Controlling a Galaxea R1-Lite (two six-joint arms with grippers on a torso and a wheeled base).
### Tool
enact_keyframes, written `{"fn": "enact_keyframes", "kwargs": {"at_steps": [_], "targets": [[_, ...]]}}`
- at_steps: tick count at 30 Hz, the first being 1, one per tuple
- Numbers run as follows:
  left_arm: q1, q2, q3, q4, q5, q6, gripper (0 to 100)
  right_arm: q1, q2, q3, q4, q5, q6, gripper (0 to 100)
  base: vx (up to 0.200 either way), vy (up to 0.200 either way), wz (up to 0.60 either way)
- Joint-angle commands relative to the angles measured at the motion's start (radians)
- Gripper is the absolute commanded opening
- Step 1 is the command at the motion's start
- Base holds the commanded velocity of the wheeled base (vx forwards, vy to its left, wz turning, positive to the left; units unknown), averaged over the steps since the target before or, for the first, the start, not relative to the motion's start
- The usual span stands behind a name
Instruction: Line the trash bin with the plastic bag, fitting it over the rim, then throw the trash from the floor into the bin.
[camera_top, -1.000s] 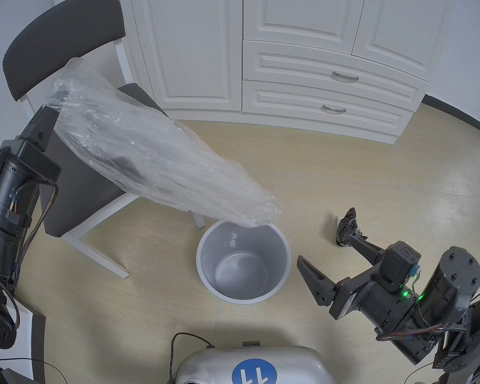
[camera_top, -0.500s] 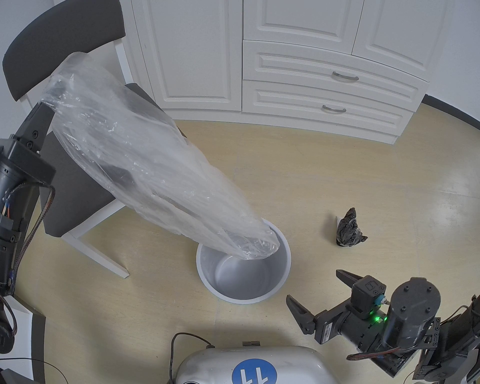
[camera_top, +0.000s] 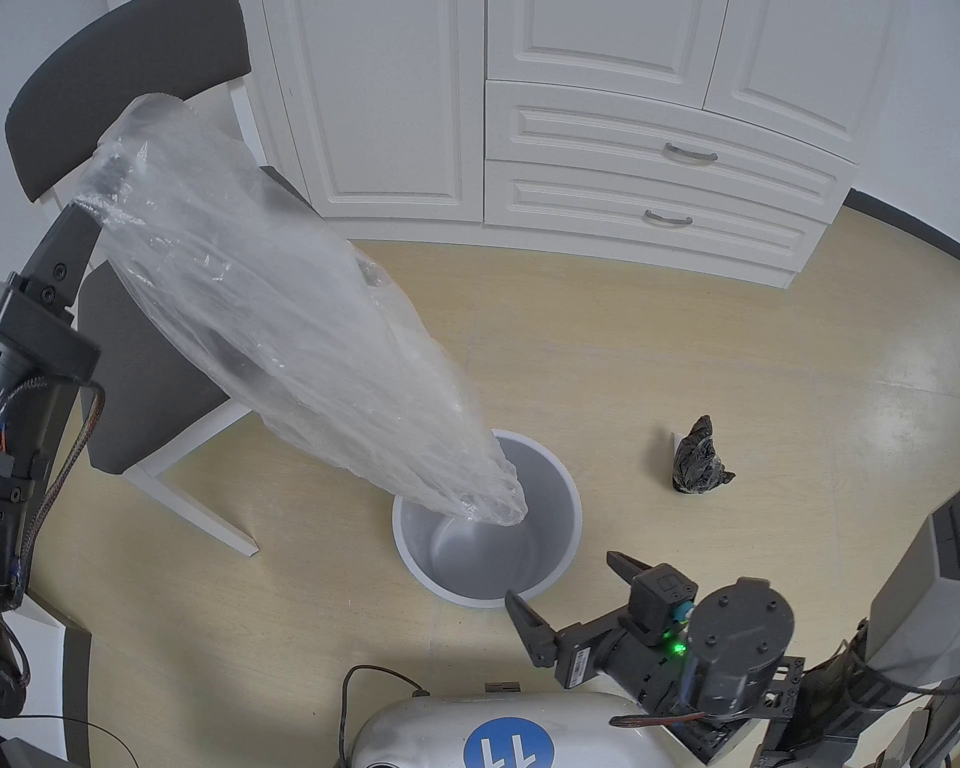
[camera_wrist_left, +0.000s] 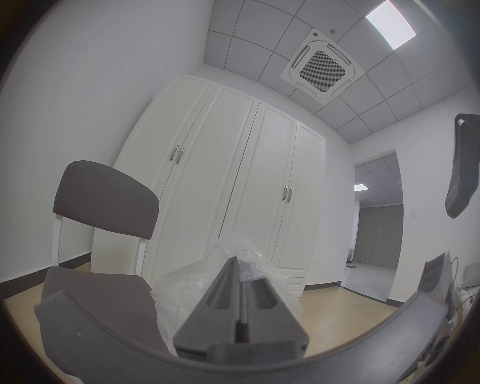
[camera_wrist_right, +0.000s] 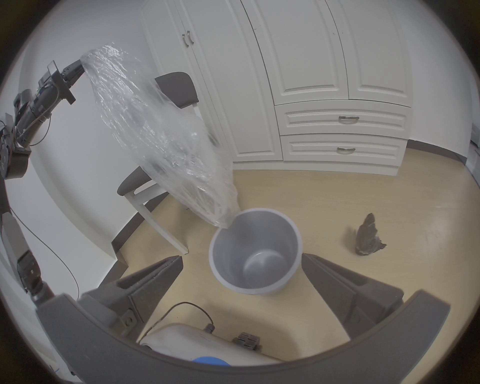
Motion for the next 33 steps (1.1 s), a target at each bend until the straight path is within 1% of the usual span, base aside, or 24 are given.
{"fn": "enact_keyframes", "kwargs": {"at_steps": [1, 5, 10, 14, 17, 18, 20, 23, 24, 27, 31, 32, 33], "targets": [[-0.006, -0.003, 0.002, -0.001, 0.002, 0.006, 0, 0.008, 0.134, -0.065, -0.011, 0.010, 0.017, 100, 0.000, 0.000, 0.00], [-0.008, 0.000, 0.010, -0.002, 0.002, 0.036, 0, 0.014, 0.177, -0.131, -0.011, 0.006, 0.070, 100, 0.000, 0.000, 0.00], [-0.008, -0.008, 0.012, -0.004, 0.001, 0.039, 0, -0.004, 0.172, -0.190, -0.009, -0.005, 0.086, 100, 0.000, 0.000, 0.00], [-0.008, -0.017, 0.012, -0.002, 0.001, 0.040, 0, -0.053, 0.181, -0.263, -0.025, -0.013, 0.095, 100, 0.000, 0.000, 0.00], [-0.008, -0.017, 0.013, -0.002, 0.001, 0.040, 0, -0.073, 0.214, -0.319, -0.045, -0.016, 0.142, 100, 0.000, 0.000, 0.00], [-0.008, -0.017, 0.013, -0.002, 0.001, 0.040, 0, -0.075, 0.217, -0.322, -0.045, -0.017, 0.144, 100, 0.000, 0.000, 0.00], [-0.008, -0.015, 0.018, -0.002, -0.001, 0.040, 0, -0.090, 0.244, -0.370, -0.058, -0.033, 0.162, 100, 0.000, 0.000, 0.00], [-0.015, -0.015, 0.018, -0.002, -0.001, 0.040, 0, -0.092, 0.258, -0.388, -0.092, -0.031, 0.182, 100, 0.000, 0.000, 0.00], [-0.028, -0.015, 0.018, -0.002, 0.001, 0.039, 0, -0.090, 0.281, -0.407, -0.134, -0.031, 0.201, 100, 0.000, 0.000, 0.00], [-0.043, -0.015, 0.021, -0.001, 0.001, 0.039, 0, -0.093, 0.309, -0.448, -0.161, -0.039, 0.199, 100, 0.000, 0.000, 0.00], [-0.045, -0.015, 0.024, -0.002, 0.001, 0.039, 0, -0.153, 0.290, -0.494, -0.161, -0.050, 0.195, 100, 0.000, 0.000, 0.00], [-0.045, -0.015, 0.024, -0.002, 0.001, 0.039, 0, -0.179, 0.281, -0.514, -0.161, -0.050, 0.195, 100, 0.000, 0.000, 0.00], [-0.045, -0.015, 0.024, -0.002, 0.001, 0.039, 0, -0.179, 0.281, -0.514, -0.161, -0.050, 0.195, 100, 0.000, 0.000, 0.00]]}}
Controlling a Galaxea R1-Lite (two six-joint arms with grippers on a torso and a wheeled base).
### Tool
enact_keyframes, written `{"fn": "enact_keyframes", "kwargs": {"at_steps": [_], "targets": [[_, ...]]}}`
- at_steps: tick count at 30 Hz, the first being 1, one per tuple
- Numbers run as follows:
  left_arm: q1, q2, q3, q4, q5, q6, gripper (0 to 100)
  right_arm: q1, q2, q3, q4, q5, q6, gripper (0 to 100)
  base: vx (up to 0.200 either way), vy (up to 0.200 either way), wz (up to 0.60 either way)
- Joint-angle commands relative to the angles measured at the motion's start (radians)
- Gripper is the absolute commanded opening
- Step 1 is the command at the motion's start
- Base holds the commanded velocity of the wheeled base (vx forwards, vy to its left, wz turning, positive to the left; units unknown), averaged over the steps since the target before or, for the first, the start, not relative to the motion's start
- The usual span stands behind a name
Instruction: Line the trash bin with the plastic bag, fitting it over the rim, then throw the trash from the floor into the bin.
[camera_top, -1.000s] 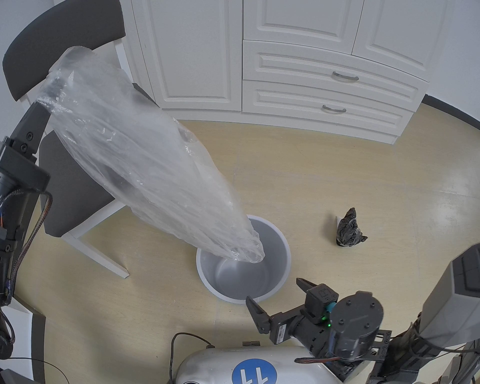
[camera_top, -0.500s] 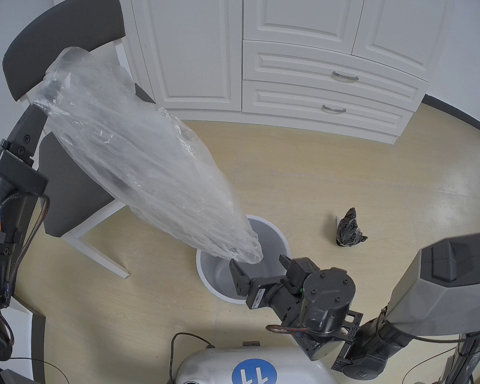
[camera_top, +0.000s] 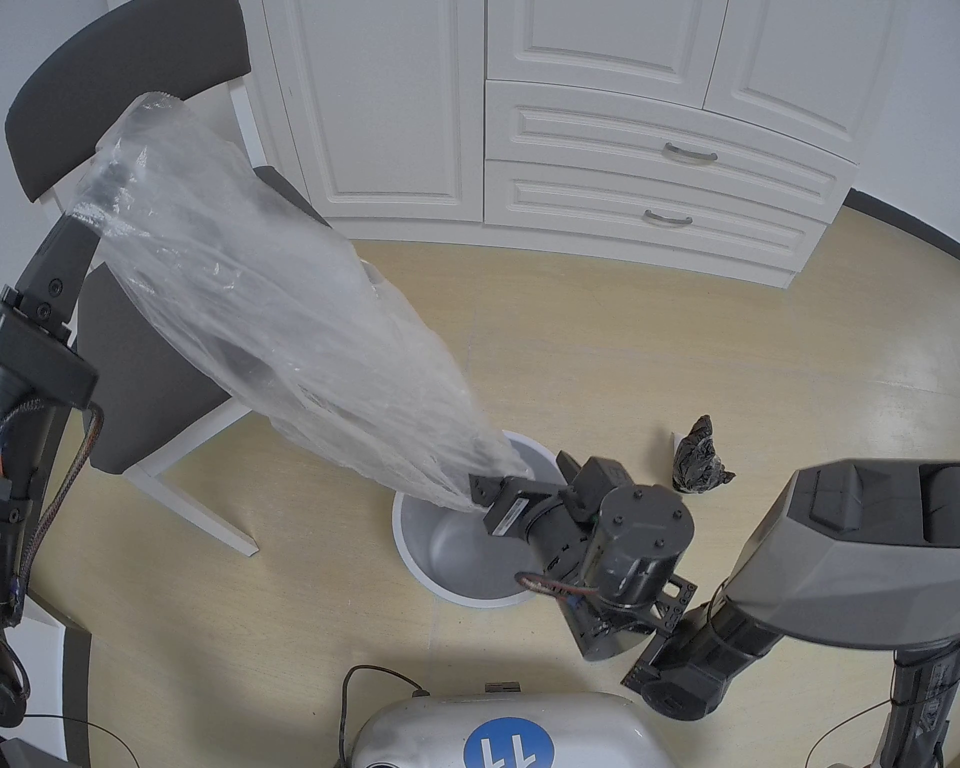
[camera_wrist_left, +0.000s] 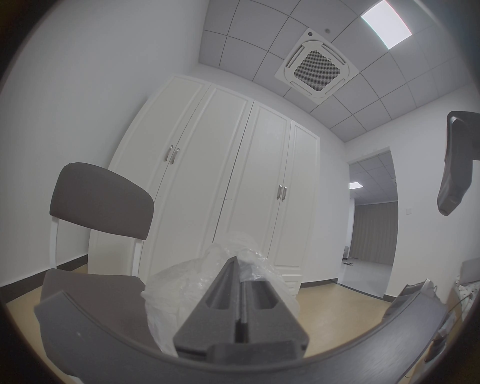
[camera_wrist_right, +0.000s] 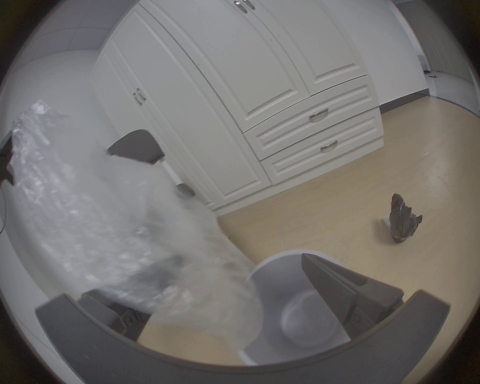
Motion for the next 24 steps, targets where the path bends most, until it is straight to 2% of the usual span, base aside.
{"fn": "enact_keyframes", "kwargs": {"at_steps": [1, 5, 11, 19, 24], "targets": [[-0.004, 0.001, 0.002, -0.001, 0.001, 0.000, 0, -0.088, -0.009, -0.090, -0.019, -0.003, -0.001, 100, 0.000, 0.000, 0.00], [-0.006, 0.001, 0.002, -0.001, 0.001, 0.000, 0, -0.134, -0.009, -0.165, -0.019, -0.025, 0.005, 100, 0.000, 0.000, 0.00], [-0.006, 0.001, 0.001, -0.001, 0.001, 0.000, 0, -0.072, 0.020, -0.111, -0.019, -0.023, 0.058, 100, 0.000, 0.000, 0.00], [-0.006, 0.000, -0.001, -0.002, 0.001, 0.000, 0, -0.076, 0.037, -0.101, 0.062, -0.011, 0.140, 100, 0.000, 0.000, 0.00], [-0.006, -0.008, -0.012, -0.001, 0.001, 0.000, 0, -0.074, 0.029, -0.051, 0.110, 0.100, 0.262, 100, 0.000, 0.000, 0.00]]}}
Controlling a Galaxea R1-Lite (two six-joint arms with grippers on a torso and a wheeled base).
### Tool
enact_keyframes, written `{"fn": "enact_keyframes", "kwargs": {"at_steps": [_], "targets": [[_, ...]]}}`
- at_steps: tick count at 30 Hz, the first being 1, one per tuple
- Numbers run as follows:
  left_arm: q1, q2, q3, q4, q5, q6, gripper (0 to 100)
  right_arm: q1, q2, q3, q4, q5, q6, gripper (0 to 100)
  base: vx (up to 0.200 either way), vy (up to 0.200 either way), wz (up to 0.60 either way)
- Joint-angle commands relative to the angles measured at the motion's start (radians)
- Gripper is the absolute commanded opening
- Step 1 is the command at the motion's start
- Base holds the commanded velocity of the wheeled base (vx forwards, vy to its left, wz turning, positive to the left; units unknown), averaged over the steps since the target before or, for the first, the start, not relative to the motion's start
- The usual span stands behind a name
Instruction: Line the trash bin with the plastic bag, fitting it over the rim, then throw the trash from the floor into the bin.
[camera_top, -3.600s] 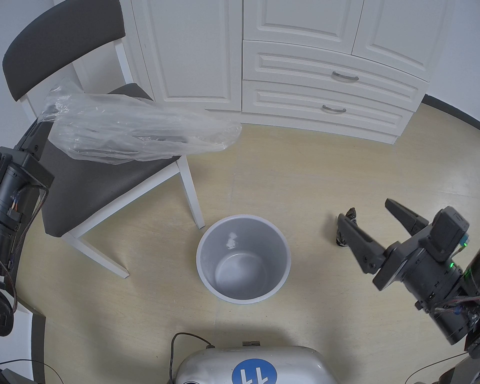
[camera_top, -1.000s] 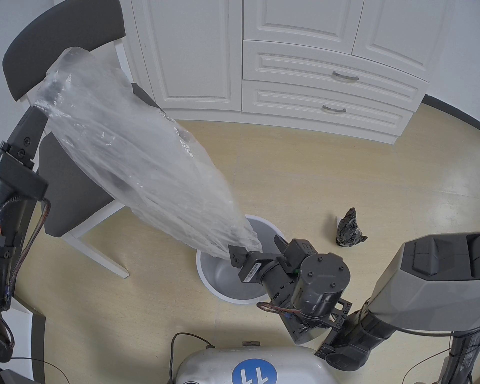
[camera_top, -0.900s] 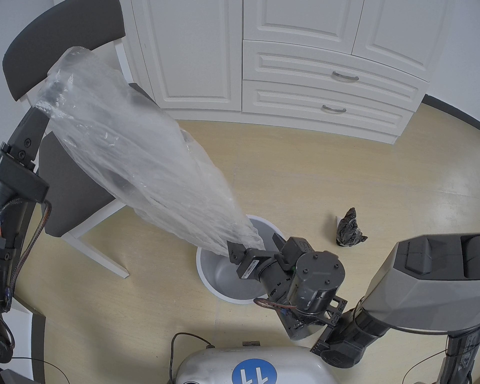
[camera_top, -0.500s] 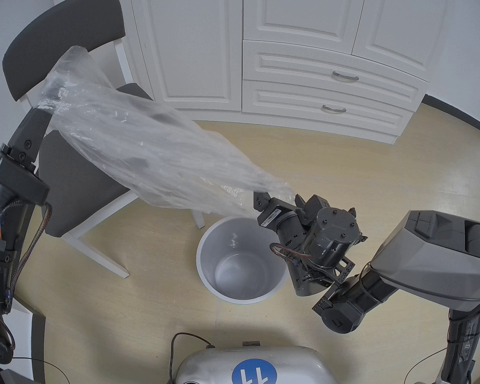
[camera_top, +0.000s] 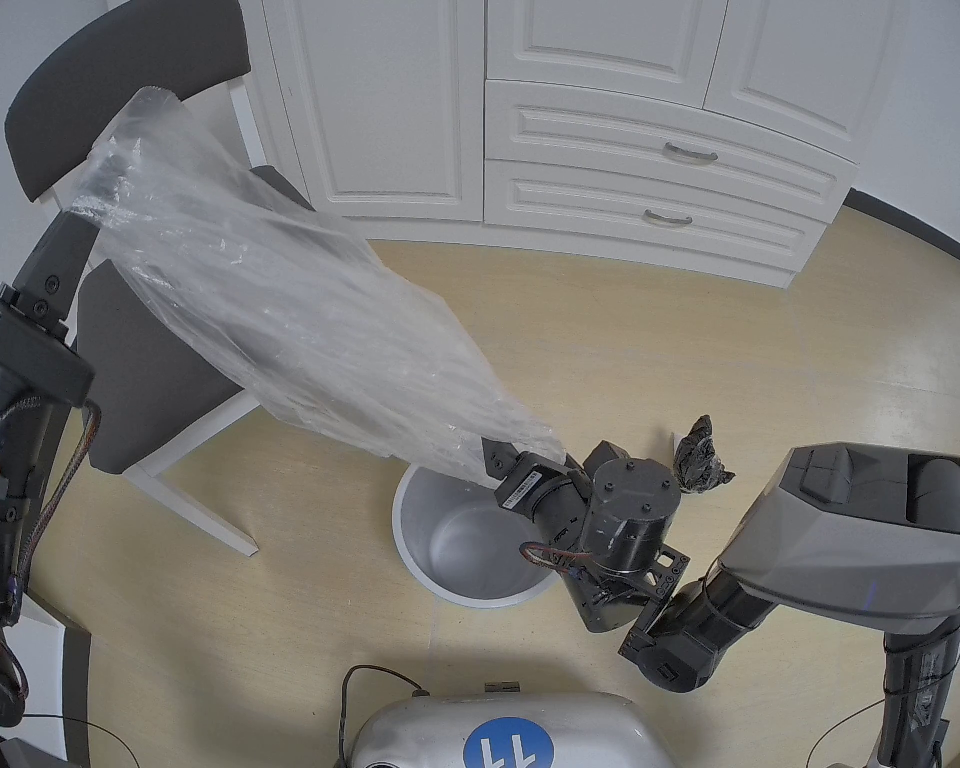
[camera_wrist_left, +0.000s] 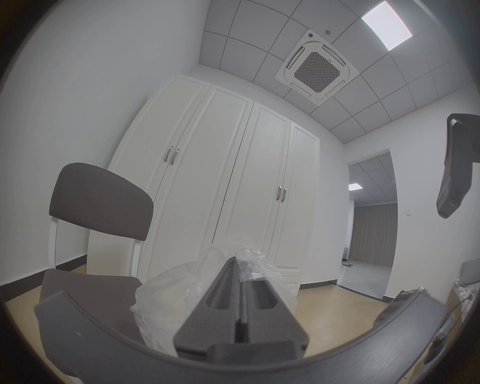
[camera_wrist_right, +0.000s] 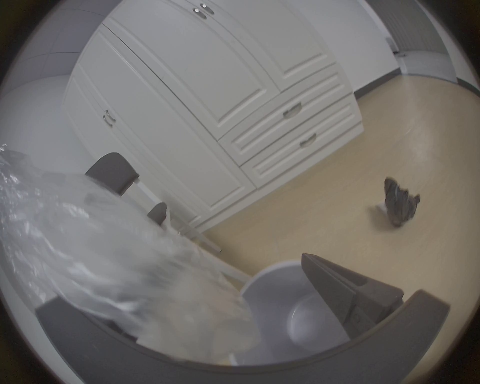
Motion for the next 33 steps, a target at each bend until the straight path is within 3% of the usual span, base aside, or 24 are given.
{"fn": "enact_keyframes", "kwargs": {"at_steps": [1, 4, 7, 13, 20, 33], "targets": [[0.000, -0.007, -0.010, 0.001, 0.002, 0.000, 0, 0.002, -0.007, 0.036, 0.019, 0.060, 0.075, 100, 0.000, 0.000, 0.00], [0.000, -0.012, -0.016, 0.001, 0.014, 0.000, 0, -0.001, -0.020, 0.059, 0.031, 0.125, 0.144, 100, 0.000, 0.000, 0.00], [0.000, -0.012, -0.022, 0.001, 0.014, -0.001, 0, -0.004, -0.023, 0.062, 0.031, 0.148, 0.173, 100, 0.000, 0.000, 0.00], [0.000, -0.012, -0.030, 0.003, 0.019, -0.001, 0, 0.005, -0.023, 0.062, 0.019, 0.146, 0.175, 100, 0.000, 0.000, 0.00], [-0.061, -0.007, -0.069, 0.018, 0.106, -0.003, 0, 0.014, -0.042, 0.062, 0.016, 0.139, 0.177, 100, 0.000, 0.000, 0.00], [-0.083, -0.007, -0.088, 0.032, 0.117, -0.009, 0, 0.022, -0.060, 0.063, 0.016, 0.136, 0.175, 100, 0.000, 0.000, 0.00]]}}
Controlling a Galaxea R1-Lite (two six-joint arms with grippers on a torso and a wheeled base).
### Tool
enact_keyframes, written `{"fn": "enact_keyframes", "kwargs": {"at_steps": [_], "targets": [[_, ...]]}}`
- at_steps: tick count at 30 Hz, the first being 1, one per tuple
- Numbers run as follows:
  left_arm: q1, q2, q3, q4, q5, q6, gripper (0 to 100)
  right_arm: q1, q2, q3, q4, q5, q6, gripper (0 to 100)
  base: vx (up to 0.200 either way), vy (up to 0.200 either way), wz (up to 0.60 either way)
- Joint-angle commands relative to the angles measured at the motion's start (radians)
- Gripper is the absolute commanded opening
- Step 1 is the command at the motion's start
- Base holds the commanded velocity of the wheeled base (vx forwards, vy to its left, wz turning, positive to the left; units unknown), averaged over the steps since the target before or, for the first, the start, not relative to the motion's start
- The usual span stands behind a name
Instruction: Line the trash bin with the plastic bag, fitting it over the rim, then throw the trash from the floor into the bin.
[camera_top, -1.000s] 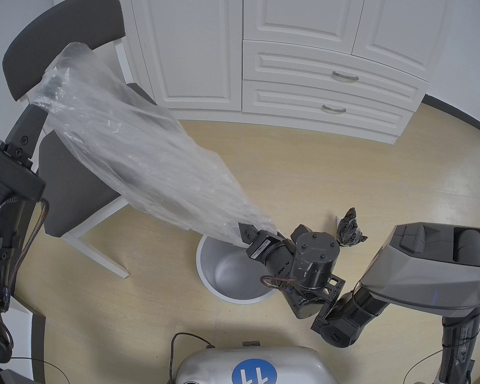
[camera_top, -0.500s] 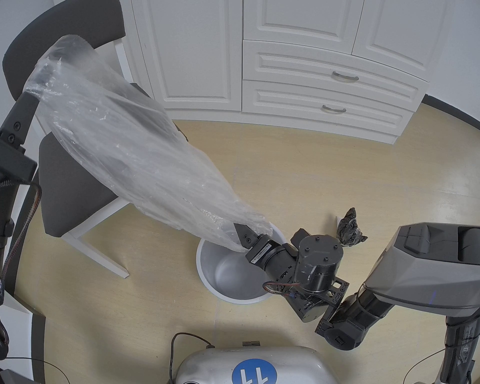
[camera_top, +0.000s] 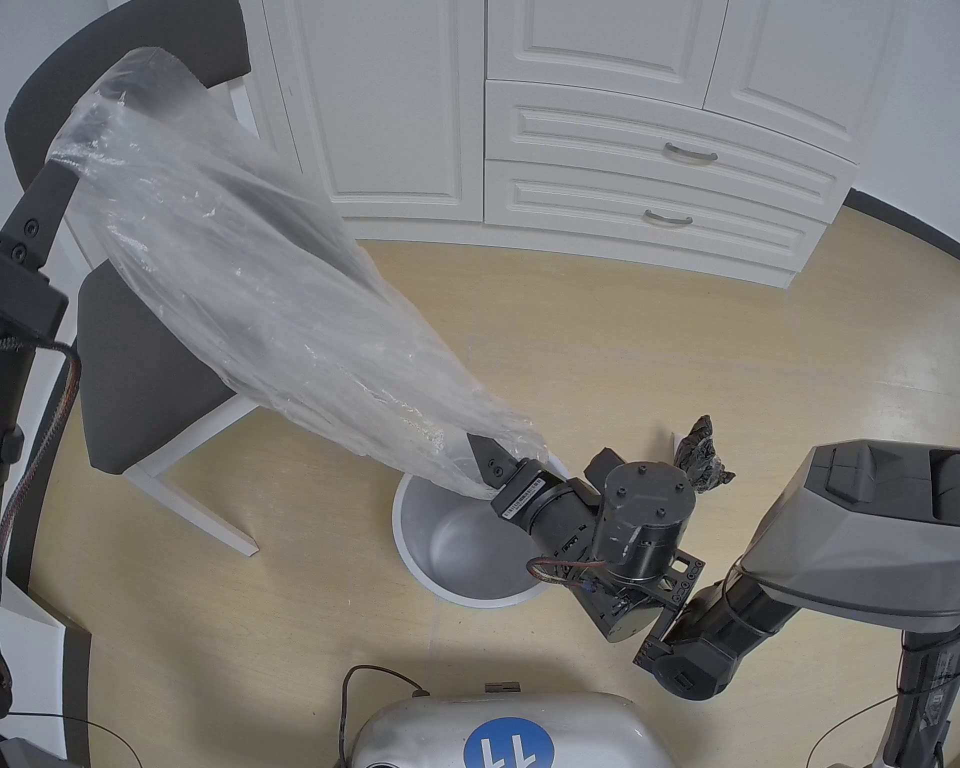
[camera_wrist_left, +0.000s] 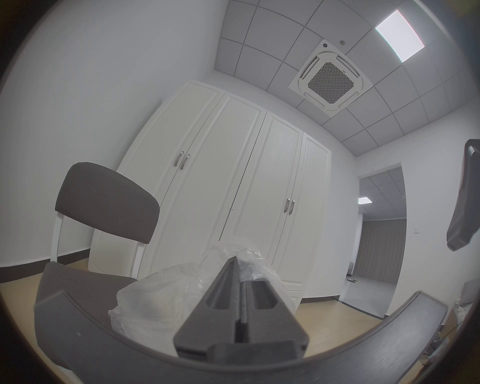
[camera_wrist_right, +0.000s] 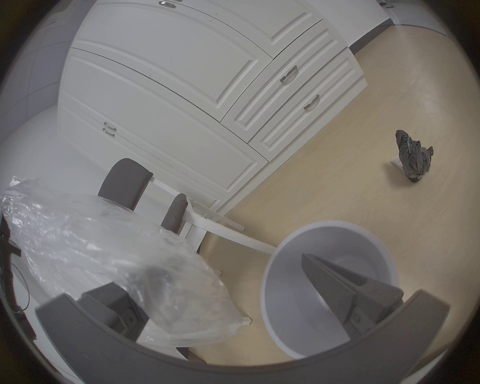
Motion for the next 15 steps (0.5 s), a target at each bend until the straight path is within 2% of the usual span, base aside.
{"fn": "enact_keyframes", "kwargs": {"at_steps": [1, 15], "targets": [[-0.015, 0.004, -0.005, 0.000, 0.009, -0.001, 0, 0.014, -0.015, 0.002, 0.000, -0.001, 0.000, 100, 0.000, 0.000, 0.00], [-0.035, 0.001, -0.010, 0.000, 0.026, -0.001, 0, 0.030, -0.006, 0.009, 0.000, -0.002, 0.000, 100, 0.000, 0.000, 0.00]]}}
